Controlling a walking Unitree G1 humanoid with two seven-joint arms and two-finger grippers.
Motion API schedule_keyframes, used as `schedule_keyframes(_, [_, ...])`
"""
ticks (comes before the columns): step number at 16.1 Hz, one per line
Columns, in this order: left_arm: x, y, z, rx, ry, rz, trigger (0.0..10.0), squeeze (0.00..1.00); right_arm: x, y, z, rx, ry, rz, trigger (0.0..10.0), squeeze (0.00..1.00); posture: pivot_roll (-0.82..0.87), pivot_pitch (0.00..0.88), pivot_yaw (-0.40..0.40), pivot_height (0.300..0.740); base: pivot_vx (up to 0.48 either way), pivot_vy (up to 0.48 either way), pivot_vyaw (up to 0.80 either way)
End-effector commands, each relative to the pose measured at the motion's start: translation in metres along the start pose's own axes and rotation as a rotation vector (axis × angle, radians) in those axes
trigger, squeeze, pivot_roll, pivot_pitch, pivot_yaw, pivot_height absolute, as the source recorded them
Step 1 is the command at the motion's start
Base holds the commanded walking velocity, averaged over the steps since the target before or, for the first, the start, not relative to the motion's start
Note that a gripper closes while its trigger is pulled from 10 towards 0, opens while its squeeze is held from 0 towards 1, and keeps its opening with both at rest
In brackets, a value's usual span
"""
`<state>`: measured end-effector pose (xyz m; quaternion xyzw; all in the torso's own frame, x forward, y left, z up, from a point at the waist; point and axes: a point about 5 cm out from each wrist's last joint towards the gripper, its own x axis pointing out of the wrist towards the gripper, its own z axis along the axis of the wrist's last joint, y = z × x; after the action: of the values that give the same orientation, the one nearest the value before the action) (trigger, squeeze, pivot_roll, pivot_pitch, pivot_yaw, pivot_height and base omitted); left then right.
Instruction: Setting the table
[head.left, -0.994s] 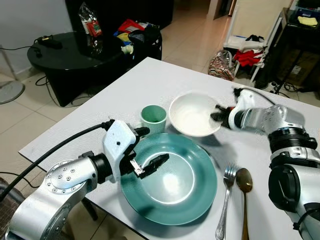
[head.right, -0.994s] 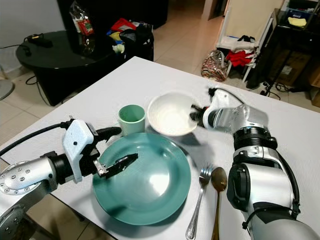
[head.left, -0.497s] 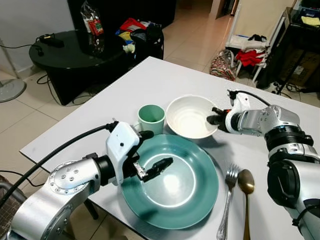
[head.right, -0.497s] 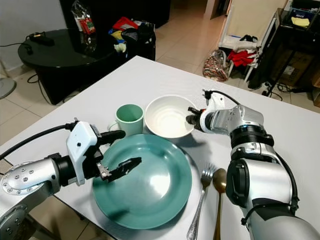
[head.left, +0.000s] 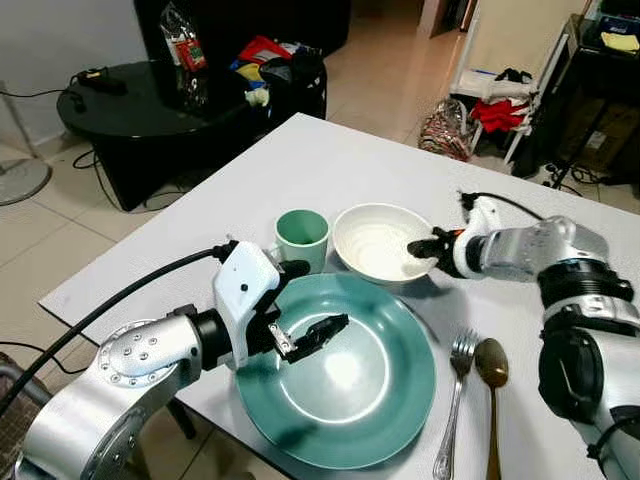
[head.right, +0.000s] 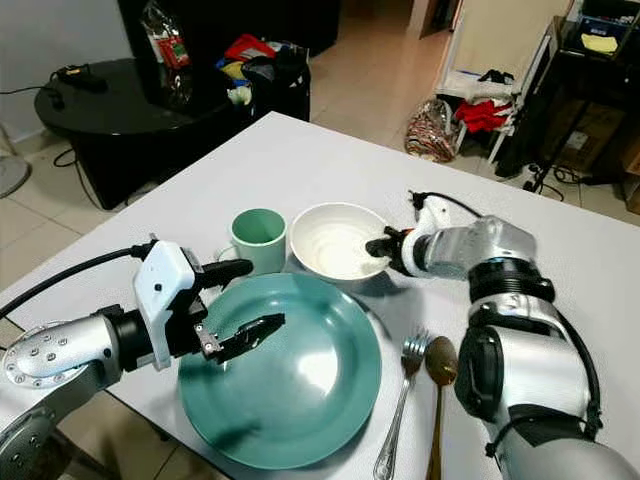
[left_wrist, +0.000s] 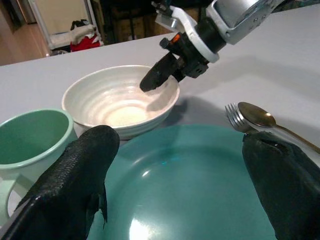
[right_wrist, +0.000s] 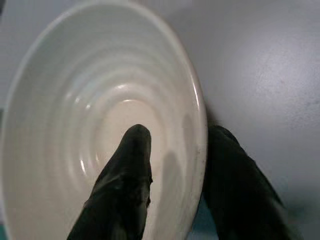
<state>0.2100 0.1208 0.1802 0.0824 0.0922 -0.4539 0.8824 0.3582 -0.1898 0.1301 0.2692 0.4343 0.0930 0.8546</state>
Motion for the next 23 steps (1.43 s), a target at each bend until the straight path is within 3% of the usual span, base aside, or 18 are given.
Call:
schedule_keyframes(1, [0.000, -0.002, 0.006, 0.019, -0.023, -0.007, 10.0, 0.00, -0.014, 0.000, 0.010, 0.002, -0.038, 0.015, 10.0, 0.91, 0.04, 0.000, -0.026, 0.740, 0.000, 0.000, 0.00])
schedule_keyframes(6, [-0.003, -0.005, 0.005, 0.000, -0.031, -0.015, 10.0, 0.00, -0.052, 0.002, 0.014, -0.009, -0.064, 0.097, 10.0, 0.90, 0.03, 0.000, -0.011, 0.740, 0.000, 0.000, 0.00])
schedule_keyframes(7, [-0.005, -0.005, 0.003, -0.022, -0.038, -0.003, 10.0, 0.00, -0.076, 0.005, 0.014, -0.056, -0.165, 0.127, 10.0, 0.82, 0.02, 0.000, -0.002, 0.740, 0.000, 0.000, 0.00])
schedule_keyframes(8, [-0.006, -0.004, 0.002, -0.027, -0.042, 0.011, 10.0, 0.00, -0.086, 0.008, 0.014, -0.104, -0.278, 0.142, 10.0, 0.04, 0.01, 0.000, 0.001, 0.740, 0.000, 0.000, 0.00])
schedule_keyframes(9, [-0.007, -0.002, 0.001, -0.028, -0.053, 0.057, 10.0, 0.00, -0.098, 0.019, 0.006, -0.240, -0.417, 0.160, 10.0, 0.00, 0.00, 0.000, 0.005, 0.740, 0.000, 0.000, 0.00])
schedule_keyframes(10, [-0.010, 0.000, -0.001, -0.031, -0.067, 0.130, 10.0, 0.00, -0.109, 0.027, -0.008, -0.450, -0.510, 0.086, 10.0, 0.00, 0.00, 0.000, 0.003, 0.740, 0.000, 0.000, 0.00])
schedule_keyframes(11, [-0.013, 0.003, -0.004, -0.021, -0.067, 0.218, 10.0, 0.00, -0.115, 0.035, -0.021, -0.557, -0.587, 0.076, 10.0, 0.00, -0.01, 0.000, 0.003, 0.740, 0.000, 0.000, 0.00])
schedule_keyframes(12, [-0.013, 0.004, -0.004, -0.017, -0.066, 0.237, 10.0, 0.00, -0.117, 0.036, -0.024, -0.568, -0.602, 0.080, 10.0, 0.00, -0.01, 0.000, 0.003, 0.740, 0.000, 0.000, 0.00])
schedule_keyframes(14, [-0.022, 0.012, -0.011, -0.070, -0.112, 0.524, 10.0, 0.00, -0.118, 0.046, -0.060, -0.493, -0.661, 0.060, 10.0, 0.00, -0.01, 0.000, 0.007, 0.740, 0.000, 0.000, 0.00])
schedule_keyframes(15, [-0.024, 0.012, -0.014, -0.083, -0.116, 0.589, 10.0, 0.00, -0.117, 0.049, -0.070, -0.499, -0.672, 0.051, 10.0, 0.00, 0.00, 0.000, 0.006, 0.740, 0.000, 0.000, 0.00])
schedule_keyframes(16, [-0.026, 0.011, -0.018, -0.086, -0.105, 0.641, 10.0, 0.00, -0.115, 0.054, -0.083, -0.575, -0.710, 0.035, 10.0, 0.00, 0.00, 0.000, 0.003, 0.740, 0.000, 0.000, 0.00])
schedule_keyframes(18, [-0.027, 0.011, -0.017, -0.115, -0.131, 0.713, 10.0, 0.00, -0.114, 0.046, -0.091, -0.603, -0.790, -0.053, 10.0, 0.00, 0.01, 0.000, -0.003, 0.740, 0.000, 0.000, 0.00])
schedule_keyframes(23, [-0.028, 0.018, -0.023, -0.086, -0.142, 0.825, 10.0, 0.00, -0.107, 0.031, -0.120, -0.636, -0.713, -0.070, 10.0, 0.00, 0.01, 0.000, -0.004, 0.740, 0.000, 0.000, 0.00])
